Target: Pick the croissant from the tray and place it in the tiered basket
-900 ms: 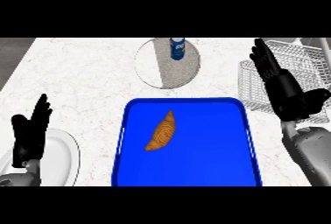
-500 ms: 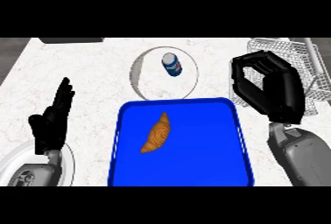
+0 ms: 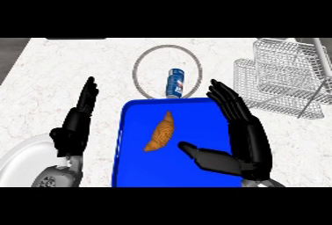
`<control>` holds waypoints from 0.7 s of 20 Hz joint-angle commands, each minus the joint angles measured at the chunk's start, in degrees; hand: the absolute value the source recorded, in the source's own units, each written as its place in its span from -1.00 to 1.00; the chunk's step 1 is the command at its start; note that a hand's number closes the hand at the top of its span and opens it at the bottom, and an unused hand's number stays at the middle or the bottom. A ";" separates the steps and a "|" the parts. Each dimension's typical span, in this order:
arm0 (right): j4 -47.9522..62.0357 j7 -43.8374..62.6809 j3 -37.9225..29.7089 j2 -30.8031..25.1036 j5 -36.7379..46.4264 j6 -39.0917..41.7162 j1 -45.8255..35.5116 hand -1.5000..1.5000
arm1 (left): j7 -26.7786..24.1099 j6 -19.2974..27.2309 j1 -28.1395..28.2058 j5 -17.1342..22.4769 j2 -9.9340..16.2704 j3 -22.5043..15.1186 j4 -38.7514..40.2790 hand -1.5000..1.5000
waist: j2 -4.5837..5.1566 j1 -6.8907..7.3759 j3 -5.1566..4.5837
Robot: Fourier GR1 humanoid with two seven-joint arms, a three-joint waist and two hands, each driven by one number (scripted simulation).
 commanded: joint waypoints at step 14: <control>-7.43 48.59 17.43 -28.71 30.21 25.87 -19.21 -1.00 | -0.10 0.54 -1.85 -2.04 -1.98 -2.07 2.03 0.00 | -0.62 1.50 -0.97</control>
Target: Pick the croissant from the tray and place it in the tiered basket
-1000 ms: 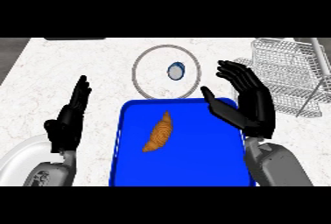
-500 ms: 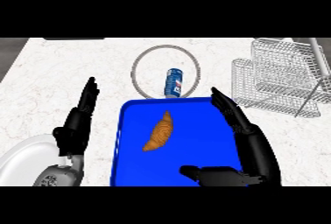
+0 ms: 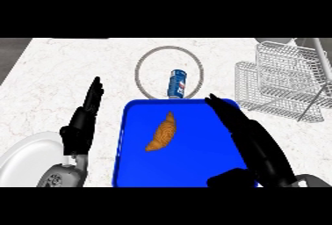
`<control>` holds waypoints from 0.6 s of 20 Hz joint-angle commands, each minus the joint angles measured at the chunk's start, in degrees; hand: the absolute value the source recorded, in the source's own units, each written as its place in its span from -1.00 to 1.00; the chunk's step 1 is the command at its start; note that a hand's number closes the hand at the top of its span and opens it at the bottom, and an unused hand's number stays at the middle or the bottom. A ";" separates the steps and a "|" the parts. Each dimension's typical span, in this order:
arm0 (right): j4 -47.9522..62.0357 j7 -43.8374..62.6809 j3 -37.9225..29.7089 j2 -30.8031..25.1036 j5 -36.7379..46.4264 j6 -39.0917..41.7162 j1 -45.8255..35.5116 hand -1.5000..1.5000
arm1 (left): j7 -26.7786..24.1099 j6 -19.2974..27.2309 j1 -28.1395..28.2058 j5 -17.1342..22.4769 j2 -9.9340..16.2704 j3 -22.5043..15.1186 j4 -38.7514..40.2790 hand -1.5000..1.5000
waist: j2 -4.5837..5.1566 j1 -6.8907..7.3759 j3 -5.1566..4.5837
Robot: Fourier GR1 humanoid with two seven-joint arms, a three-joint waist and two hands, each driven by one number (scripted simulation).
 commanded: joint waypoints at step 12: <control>15.41 42.64 8.78 25.60 1.25 22.59 -31.13 -1.00 | 1.66 0.09 -1.99 -1.15 -1.22 -1.43 -0.51 0.00 | 0.53 2.59 0.56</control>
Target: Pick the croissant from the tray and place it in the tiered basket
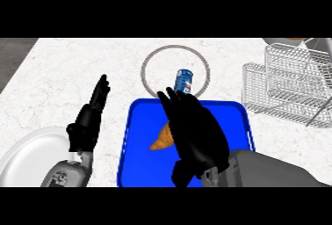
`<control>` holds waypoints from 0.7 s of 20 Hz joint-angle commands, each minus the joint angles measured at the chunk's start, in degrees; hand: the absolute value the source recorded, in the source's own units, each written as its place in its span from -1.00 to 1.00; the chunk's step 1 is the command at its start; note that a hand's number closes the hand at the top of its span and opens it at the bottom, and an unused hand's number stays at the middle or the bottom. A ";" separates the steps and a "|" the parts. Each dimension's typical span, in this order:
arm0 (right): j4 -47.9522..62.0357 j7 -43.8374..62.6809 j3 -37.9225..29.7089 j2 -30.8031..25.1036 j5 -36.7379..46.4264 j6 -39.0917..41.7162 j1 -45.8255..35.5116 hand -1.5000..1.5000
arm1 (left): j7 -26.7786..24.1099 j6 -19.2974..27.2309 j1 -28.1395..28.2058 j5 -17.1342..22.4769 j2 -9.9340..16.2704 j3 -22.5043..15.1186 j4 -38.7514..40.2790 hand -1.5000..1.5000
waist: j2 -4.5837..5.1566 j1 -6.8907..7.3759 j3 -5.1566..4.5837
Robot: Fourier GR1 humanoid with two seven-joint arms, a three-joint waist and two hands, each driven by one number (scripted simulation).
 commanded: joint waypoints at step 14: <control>26.71 17.99 1.08 20.00 -7.93 8.08 -16.53 -1.00 | -0.56 0.80 0.42 -0.27 -0.26 1.47 0.06 0.00 | -0.31 -2.41 0.39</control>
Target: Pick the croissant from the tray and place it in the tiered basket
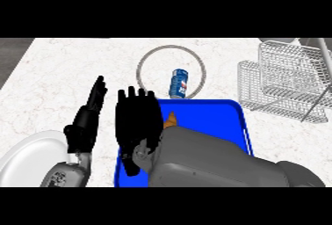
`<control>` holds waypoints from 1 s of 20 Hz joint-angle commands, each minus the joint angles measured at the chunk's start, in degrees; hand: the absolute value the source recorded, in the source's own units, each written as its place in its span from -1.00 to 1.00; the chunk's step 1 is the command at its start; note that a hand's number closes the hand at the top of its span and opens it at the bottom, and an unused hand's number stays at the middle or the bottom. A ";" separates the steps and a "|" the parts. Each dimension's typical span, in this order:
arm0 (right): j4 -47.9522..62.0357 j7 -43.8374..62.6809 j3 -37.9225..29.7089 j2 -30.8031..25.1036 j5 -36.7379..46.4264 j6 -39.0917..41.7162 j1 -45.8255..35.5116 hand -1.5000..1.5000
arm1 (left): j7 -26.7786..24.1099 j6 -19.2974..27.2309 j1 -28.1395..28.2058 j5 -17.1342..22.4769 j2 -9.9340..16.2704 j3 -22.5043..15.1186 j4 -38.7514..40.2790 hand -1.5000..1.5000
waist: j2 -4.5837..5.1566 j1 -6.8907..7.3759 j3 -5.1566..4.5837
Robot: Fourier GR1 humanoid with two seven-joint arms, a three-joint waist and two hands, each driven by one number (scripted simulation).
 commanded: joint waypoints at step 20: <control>11.04 12.48 9.20 2.65 -7.31 8.34 -9.67 -1.00 | 1.68 0.11 -2.95 -0.90 -0.52 1.22 0.31 0.00 | 0.19 -0.51 0.21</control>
